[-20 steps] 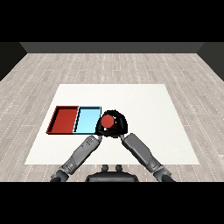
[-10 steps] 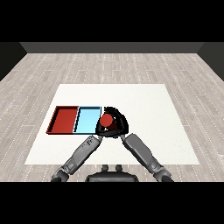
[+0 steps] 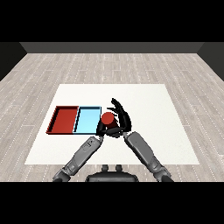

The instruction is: Pick the red can and put it in the red box

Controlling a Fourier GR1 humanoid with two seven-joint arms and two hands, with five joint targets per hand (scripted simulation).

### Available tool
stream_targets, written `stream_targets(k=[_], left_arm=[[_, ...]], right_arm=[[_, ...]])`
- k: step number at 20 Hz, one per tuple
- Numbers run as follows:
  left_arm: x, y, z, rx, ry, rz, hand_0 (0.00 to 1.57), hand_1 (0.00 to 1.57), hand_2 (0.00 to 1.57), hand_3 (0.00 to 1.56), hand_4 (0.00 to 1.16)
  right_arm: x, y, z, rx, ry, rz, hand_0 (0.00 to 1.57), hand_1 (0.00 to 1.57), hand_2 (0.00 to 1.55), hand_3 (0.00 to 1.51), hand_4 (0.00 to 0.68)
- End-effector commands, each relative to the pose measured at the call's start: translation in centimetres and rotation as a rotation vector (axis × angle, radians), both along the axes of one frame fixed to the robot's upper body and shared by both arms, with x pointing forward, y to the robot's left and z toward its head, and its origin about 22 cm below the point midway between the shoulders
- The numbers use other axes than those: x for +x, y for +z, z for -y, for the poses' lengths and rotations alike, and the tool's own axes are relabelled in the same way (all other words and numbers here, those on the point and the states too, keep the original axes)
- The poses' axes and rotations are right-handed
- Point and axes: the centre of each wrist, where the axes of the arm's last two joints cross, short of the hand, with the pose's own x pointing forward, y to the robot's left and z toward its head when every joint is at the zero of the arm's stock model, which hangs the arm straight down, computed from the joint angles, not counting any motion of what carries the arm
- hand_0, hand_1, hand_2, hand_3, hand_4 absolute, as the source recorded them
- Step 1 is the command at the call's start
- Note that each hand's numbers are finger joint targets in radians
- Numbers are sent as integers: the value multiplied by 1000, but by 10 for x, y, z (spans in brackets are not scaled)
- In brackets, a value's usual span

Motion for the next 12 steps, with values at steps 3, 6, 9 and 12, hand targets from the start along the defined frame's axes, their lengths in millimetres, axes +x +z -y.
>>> stream_targets(k=[3,6,9,12], left_arm=[[-3,-20,-3,-21,-2,-9,1571,1571,1571,1485,1144],[4,-41,-26,-8,50,-52,1571,1571,1571,1484,1126],[13,-14,-21,-19,68,-27,1571,1571,1561,1455,1115],[4,-19,-43,-3,87,-14,1571,1571,1567,1465,1129]], right_arm=[[4,27,40,9,-98,53,0,0,0,0,0],[5,53,48,62,-81,146,0,0,0,0,0],[-10,73,69,67,-177,160,0,0,0,0,0],[-33,83,86,90,-177,159,0,0,0,0,0]])
